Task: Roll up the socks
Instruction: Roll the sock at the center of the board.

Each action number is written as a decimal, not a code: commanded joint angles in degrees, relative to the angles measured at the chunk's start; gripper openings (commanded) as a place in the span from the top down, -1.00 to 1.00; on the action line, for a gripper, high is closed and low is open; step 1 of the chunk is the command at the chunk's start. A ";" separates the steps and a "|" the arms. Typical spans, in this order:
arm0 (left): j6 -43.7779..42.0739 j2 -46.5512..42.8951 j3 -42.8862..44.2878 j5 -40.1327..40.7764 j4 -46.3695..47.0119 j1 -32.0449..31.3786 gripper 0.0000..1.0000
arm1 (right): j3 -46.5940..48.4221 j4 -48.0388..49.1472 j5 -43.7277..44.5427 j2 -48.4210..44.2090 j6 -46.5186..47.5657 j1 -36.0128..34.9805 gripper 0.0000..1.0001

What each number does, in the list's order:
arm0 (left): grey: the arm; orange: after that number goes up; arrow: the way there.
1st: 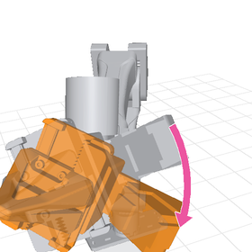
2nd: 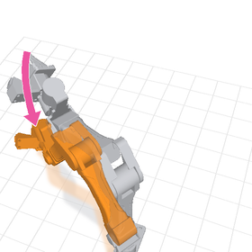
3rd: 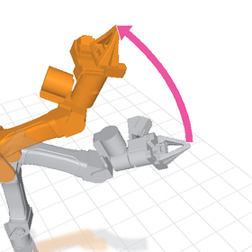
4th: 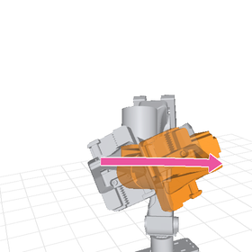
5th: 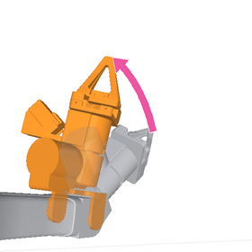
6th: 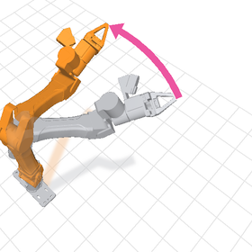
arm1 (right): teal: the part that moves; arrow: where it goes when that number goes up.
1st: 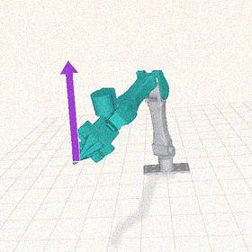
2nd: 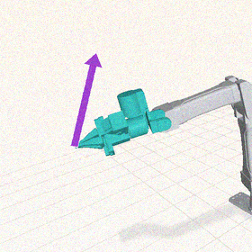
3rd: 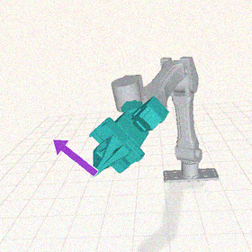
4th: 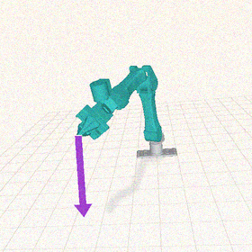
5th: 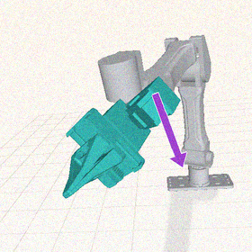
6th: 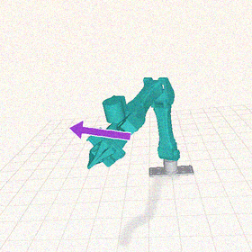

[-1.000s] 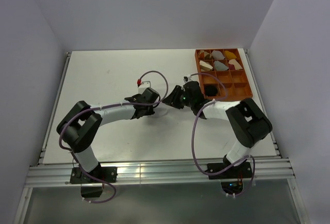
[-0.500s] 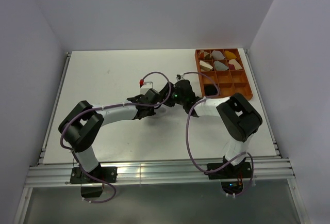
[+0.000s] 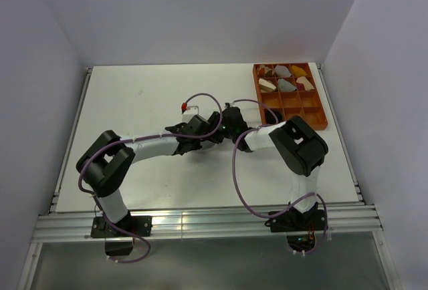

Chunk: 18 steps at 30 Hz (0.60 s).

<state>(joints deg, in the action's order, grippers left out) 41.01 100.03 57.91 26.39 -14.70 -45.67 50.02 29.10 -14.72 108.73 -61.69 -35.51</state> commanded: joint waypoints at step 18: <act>1.35 -6.94 -3.68 -3.71 -0.42 0.23 -0.06 | -4.67 7.55 1.36 2.89 5.52 -0.18 1.00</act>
<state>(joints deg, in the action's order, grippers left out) 41.47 97.23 55.40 24.69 -14.41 -45.78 46.76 36.45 -15.03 110.48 -60.31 -35.73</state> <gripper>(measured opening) 0.509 0.020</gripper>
